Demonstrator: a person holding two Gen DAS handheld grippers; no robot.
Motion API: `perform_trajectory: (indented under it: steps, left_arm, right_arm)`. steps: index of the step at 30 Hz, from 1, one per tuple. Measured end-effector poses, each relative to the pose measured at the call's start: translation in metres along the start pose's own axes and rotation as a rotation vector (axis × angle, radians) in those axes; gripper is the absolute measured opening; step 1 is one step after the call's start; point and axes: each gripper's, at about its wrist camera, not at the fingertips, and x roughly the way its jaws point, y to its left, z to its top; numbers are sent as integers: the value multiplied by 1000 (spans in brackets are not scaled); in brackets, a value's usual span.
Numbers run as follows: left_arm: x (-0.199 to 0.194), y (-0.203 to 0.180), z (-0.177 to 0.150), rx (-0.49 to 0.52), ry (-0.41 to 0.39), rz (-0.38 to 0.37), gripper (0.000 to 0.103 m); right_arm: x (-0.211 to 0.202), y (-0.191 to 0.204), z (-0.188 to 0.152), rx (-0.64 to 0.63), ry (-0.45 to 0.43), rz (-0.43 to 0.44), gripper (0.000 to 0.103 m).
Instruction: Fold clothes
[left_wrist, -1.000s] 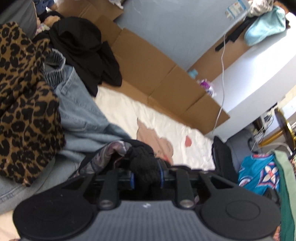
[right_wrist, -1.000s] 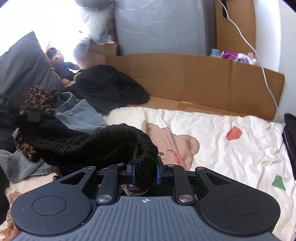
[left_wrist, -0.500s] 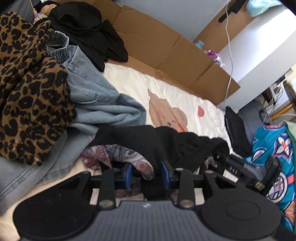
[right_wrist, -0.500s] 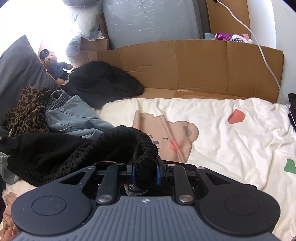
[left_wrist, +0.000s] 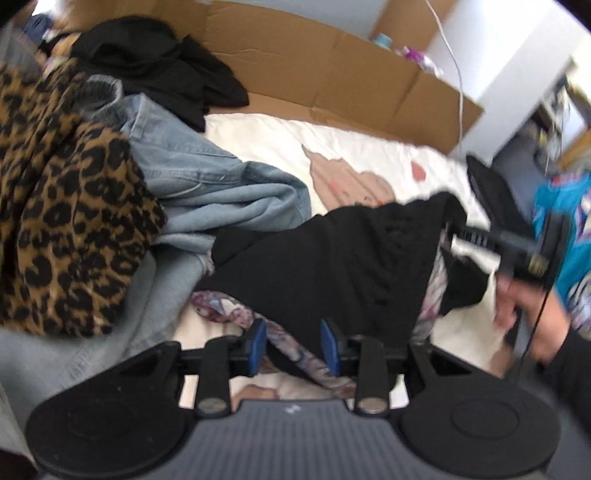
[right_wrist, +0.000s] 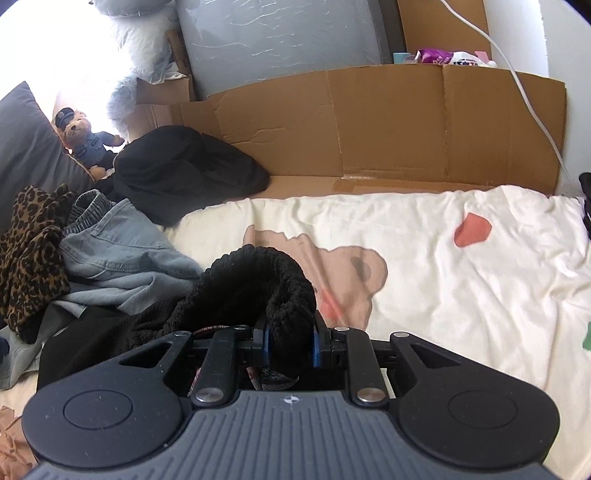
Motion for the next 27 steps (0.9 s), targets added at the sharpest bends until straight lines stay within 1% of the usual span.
perform_trajectory:
  steps: [5,7,9,13,15,20,23,24,25,27]
  left_arm:
    - [12,-29,-5,254,13,82,37]
    - [17,-41,-10,344,15,96,41]
    - [22,-52,-14,418,16,104,41]
    - [33,-66,-20,509,27,108,41]
    - [37,-73,-23,544,19,117,42]
    - [41,-90,-36,658,3,126,49]
    - [40,-99,-47,707,0,106,54]
    - [41,-101,-51,719,-1,99,59]
    - [41,-104,-54,737,-3,100,63]
    - [46,-110,-58,784,-6,126,64]
  right_arm:
    - [14,-4,12,-11,-5,6,20]
    - [19,-5,15,-13,-2,10,20]
    - [24,-6,18,-16,0,14,20]
    - [31,-8,20,-9,11,31,20]
    - [34,-10,21,-2,20,40,20]
    - [44,-15,27,10,36,67,20]
    - [50,-19,29,36,46,85,20]
    - [52,-21,30,42,50,89,20]
    - [53,-22,29,53,57,93,20]
    - [54,-23,27,69,69,100,20]
